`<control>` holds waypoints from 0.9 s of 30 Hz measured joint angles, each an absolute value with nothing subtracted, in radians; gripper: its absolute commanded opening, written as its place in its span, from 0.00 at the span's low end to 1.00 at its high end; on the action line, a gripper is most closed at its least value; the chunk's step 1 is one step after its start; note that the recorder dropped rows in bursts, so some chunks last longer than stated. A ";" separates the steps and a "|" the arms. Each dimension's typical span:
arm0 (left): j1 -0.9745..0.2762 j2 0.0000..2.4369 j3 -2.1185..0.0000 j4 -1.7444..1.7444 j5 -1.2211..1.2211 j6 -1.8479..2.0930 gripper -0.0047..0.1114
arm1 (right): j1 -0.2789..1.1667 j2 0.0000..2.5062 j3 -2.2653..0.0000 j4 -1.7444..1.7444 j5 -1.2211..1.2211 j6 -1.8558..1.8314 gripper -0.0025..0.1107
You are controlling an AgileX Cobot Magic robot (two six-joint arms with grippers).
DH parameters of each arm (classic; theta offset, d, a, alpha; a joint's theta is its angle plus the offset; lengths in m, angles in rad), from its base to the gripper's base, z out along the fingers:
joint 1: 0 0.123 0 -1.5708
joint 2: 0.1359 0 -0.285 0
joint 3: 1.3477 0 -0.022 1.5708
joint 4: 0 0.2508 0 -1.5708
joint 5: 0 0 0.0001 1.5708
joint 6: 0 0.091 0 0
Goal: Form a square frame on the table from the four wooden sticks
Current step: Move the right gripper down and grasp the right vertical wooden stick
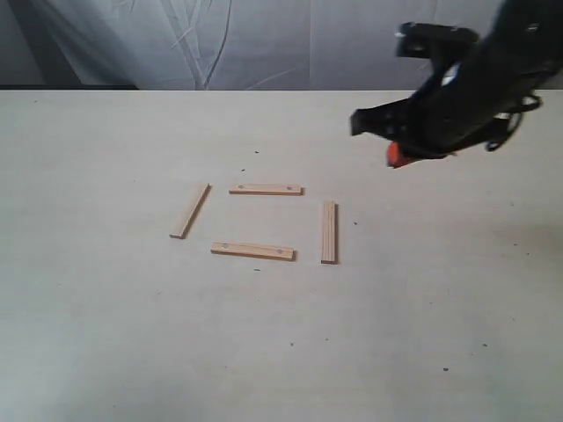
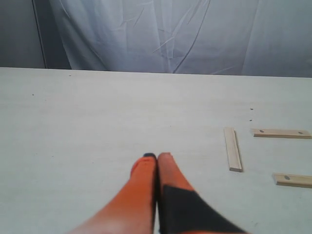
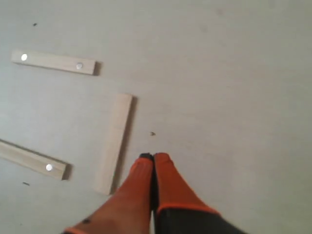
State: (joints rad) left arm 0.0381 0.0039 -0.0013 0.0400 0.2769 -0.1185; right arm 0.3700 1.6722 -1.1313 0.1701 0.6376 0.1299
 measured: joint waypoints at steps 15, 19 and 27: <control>0.038 0.004 -0.001 0.040 0.277 -0.118 0.04 | 0.628 2.096 -1.446 -0.216 0.791 0.612 0.43; 0.038 0.004 -0.001 0.040 0.277 -0.118 0.04 | 0.628 2.119 -1.446 -0.222 0.795 0.650 0.41; 0.038 0.004 -0.001 0.040 0.277 -0.118 0.04 | 0.629 2.175 -1.451 -0.192 0.799 0.690 0.29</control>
